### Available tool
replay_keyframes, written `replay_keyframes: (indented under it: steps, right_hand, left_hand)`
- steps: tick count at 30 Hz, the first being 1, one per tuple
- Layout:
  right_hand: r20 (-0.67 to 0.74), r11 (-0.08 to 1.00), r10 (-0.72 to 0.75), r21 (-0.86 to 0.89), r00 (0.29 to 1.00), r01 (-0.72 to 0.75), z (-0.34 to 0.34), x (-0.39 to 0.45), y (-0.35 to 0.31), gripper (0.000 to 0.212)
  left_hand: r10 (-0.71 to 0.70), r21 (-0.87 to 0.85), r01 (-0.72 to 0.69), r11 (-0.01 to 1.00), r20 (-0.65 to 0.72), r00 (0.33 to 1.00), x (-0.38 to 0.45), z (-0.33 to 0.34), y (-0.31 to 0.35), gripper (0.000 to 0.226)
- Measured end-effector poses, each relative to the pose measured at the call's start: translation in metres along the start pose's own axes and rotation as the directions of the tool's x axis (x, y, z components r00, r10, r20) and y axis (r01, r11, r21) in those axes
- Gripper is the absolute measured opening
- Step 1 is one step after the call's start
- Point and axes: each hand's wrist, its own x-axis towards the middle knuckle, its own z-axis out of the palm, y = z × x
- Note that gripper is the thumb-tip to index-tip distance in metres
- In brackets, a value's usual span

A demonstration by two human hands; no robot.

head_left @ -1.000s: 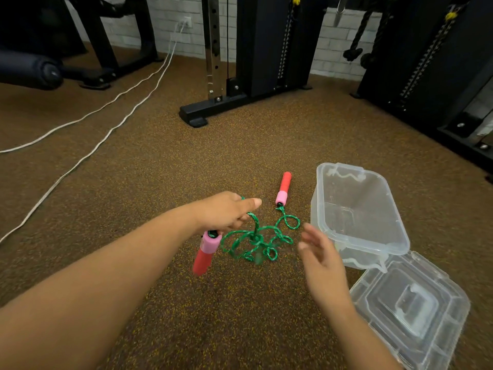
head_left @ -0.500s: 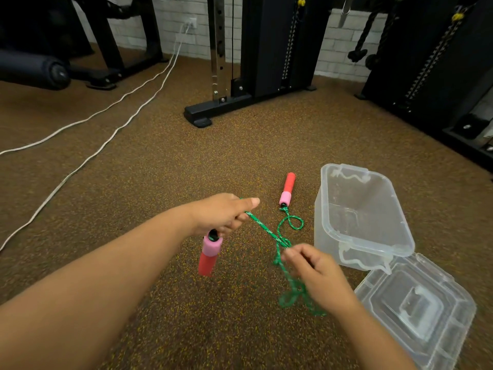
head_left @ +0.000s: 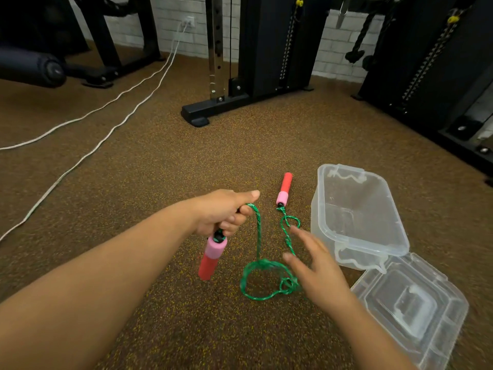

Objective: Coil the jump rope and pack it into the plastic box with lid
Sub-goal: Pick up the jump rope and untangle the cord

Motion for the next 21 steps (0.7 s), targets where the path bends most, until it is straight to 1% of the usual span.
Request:
replay_keyframes:
  steps: [1,2,3,4,6,8,9,11,13,14,15,17,18,19,21]
  right_hand:
    - [0.013,0.987,-0.011,0.158,1.000,0.008,0.006,0.004,-0.013,0.053]
    - [0.043,0.952,-0.009,0.306,0.999,-0.005,0.011,0.008,-0.026,0.051]
    - [0.087,0.912,0.001,0.409,0.996,-0.037,0.015,0.011,-0.035,0.049]
    - [0.139,0.885,0.006,0.459,0.990,-0.070,0.016,0.011,-0.043,0.045]
    - [0.203,0.895,0.010,0.434,0.979,-0.099,0.013,0.012,-0.050,0.027]
    - [0.181,0.900,0.022,0.424,0.983,-0.098,0.012,0.010,-0.043,0.019]
    - [0.156,0.896,0.042,0.431,0.987,-0.106,0.013,0.010,-0.040,0.018]
    - [0.140,0.888,0.069,0.442,0.988,-0.124,0.017,0.009,-0.036,0.028]
    - [0.181,0.887,0.035,0.447,0.983,-0.114,0.023,0.010,-0.037,0.039]
    - [0.201,0.894,0.017,0.435,0.979,-0.105,0.028,0.011,-0.038,0.039]
    - [0.212,0.907,0.003,0.410,0.977,-0.092,0.031,0.011,-0.040,0.034]
    - [0.195,0.934,-0.022,0.353,0.981,-0.049,0.035,0.013,-0.044,0.007]
    - [0.179,0.937,-0.033,0.349,0.983,-0.033,0.036,0.013,-0.046,0.007]
    - [0.168,0.934,-0.018,0.355,0.986,-0.043,0.034,0.012,-0.045,0.014]
    - [0.140,0.896,0.040,0.433,0.989,-0.098,0.028,0.012,-0.041,0.017]
  left_hand:
    - [-0.007,-0.001,0.007,1.000,0.027,1.000,0.000,0.003,0.001,0.049]
    - [-0.010,-0.005,0.011,1.000,0.049,0.999,0.000,0.007,0.001,0.049]
    - [-0.012,-0.015,0.013,1.000,0.069,0.998,0.000,0.009,0.002,0.049]
    - [-0.013,-0.033,0.016,0.999,0.086,0.996,-0.001,0.011,0.003,0.048]
    - [-0.017,-0.094,0.027,0.995,0.104,0.994,-0.002,0.010,0.004,0.048]
    - [-0.023,-0.152,0.041,0.987,0.114,0.993,-0.005,0.005,0.004,0.049]
    - [-0.027,-0.167,0.047,0.985,0.122,0.992,-0.006,0.003,0.004,0.049]
    - [-0.039,-0.161,0.061,0.985,0.136,0.990,-0.006,0.002,0.002,0.050]
    - [-0.052,-0.139,0.073,0.988,0.146,0.988,-0.005,0.004,-0.001,0.051]
    - [-0.056,-0.129,0.076,0.989,0.153,0.987,-0.004,0.005,-0.002,0.051]
    - [-0.056,-0.119,0.076,0.990,0.162,0.985,-0.004,0.006,-0.003,0.050]
    - [-0.053,-0.113,0.075,0.991,0.184,0.981,-0.003,0.009,-0.002,0.050]
    - [-0.051,-0.120,0.075,0.990,0.193,0.980,-0.004,0.009,-0.001,0.049]
    - [-0.049,-0.131,0.076,0.989,0.200,0.979,-0.004,0.009,-0.001,0.050]
    - [-0.044,-0.148,0.076,0.986,0.207,0.977,-0.005,0.006,0.000,0.052]
